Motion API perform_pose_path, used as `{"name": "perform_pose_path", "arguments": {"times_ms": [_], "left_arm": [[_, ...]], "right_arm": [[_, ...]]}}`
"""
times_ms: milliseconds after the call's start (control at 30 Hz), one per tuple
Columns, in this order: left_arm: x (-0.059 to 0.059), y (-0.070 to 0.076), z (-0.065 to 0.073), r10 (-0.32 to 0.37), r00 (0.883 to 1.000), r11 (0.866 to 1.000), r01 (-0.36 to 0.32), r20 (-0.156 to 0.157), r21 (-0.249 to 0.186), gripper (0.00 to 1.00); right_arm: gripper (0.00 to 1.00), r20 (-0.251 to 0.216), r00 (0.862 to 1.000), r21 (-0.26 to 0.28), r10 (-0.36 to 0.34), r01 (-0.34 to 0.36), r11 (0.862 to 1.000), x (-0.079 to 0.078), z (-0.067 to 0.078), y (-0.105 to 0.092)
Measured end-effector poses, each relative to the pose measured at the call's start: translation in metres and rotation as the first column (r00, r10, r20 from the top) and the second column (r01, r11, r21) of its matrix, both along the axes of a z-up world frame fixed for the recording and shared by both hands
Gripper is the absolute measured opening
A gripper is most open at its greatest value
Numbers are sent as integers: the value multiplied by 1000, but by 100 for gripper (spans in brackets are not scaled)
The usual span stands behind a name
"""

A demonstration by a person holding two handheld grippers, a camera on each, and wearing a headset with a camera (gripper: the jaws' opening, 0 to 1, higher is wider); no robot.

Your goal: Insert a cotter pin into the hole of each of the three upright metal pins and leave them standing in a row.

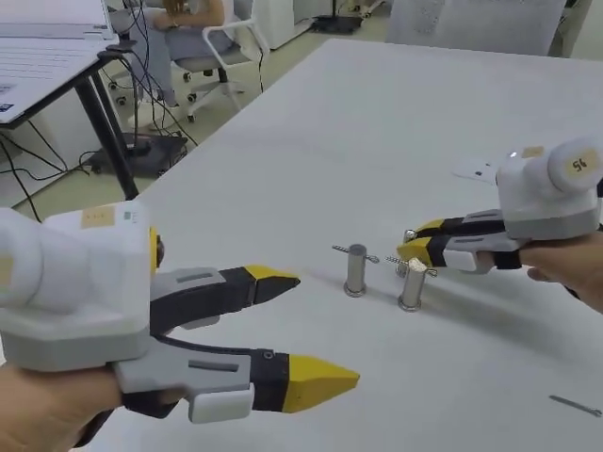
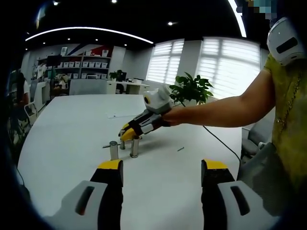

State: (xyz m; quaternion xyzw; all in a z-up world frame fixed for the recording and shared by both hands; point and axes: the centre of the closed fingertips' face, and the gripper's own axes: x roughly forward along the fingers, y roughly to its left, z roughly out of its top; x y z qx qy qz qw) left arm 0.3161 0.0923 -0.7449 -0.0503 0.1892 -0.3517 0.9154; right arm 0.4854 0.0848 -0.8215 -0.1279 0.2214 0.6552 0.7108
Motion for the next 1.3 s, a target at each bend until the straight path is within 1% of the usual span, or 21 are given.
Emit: {"name": "perform_pose_path", "arguments": {"times_ms": [67, 200, 333, 400, 467, 533, 567, 667, 700, 800, 867, 900, 967, 1033, 1133, 1267, 1300], "left_arm": [[0, 0, 0, -1, 1000, 1000, 1, 1, 0, 65], [1, -1, -2, -5, 1000, 1000, 5, -7, 3, 64], [0, -1, -3, -7, 1000, 1000, 7, -7, 4, 63], [0, -1, -3, -6, 1000, 1000, 6, -9, 4, 63], [0, -1, -4, -9, 1000, 1000, 9, -10, 4, 62], [0, -2, -4, -11, 1000, 1000, 11, -10, 4, 62], [0, -2, -4, -12, 1000, 1000, 12, -9, 4, 62], [-1, -3, -4, -16, 1000, 1000, 16, -9, 5, 62], [-1, -4, -4, -19, 1000, 1000, 19, -9, 5, 62], [-3, -6, -4, -28, 1000, 1000, 28, -9, 7, 62], [-4, -8, -3, -36, 999, 999, 36, -8, 9, 62], [-4, -9, -2, -42, 999, 999, 42, -7, 10, 62], [-5, -12, -1, -51, 999, 999, 51, -2, 9, 62], [-6, -15, -1, -66, 998, 998, 66, -1, 16, 62], [-7, -17, 1, -83, 997, 996, 83, 3, 17, 62], [-11, -22, 1, -115, 993, 993, 114, 5, 34, 61], [-13, -23, 1, -124, 992, 992, 123, 4, 36, 61]], "right_arm": [[12, 16, 1000, -2, 7, -7, 1000, 0, 0, 0], [10, 51, 998, -4, 26, -25, 1000, 2, 1, 1], [10, 64, 998, -13, 26, -25, 1000, 4, 0, -2], [9, 58, 998, -15, 24, -23, 1000, 5, 0, -4], [9, 75, 997, -29, 19, -17, 999, 7, -1, -9], [9, 72, 997, -28, 13, -11, 1000, 9, 1, -13], [9, 87, 996, -31, 5, -3, 1000, 11, 3, -17], [9, 97, 995, -36, -5, 8, 999, 13, 7, -25], [9, 106, 994, -34, -15, 19, 999, 14, 11, -31], [9, 115, 993, -43, -36, 41, 998, 15, 16, -46], [9, 123, 991, -50, -53, 59, 997, 13, 21, -60], [9, 129, 990, -52, -58, 65, 996, 11, 23, -65], [8, 133, 989, -60, -62, 71, 996, 2, 26, -75], [8, 148, 987, -74, -63, 75, 994, -8, 29, -84], [8, 149, 987, -85, -58, 71, 994, -29, 31, -95], [8, 144, 989, -98, -35, 49, 994, -56, 29, -96], [8, 138, 990, -98, -21, 34, 995, -66, 28, -94]]}}
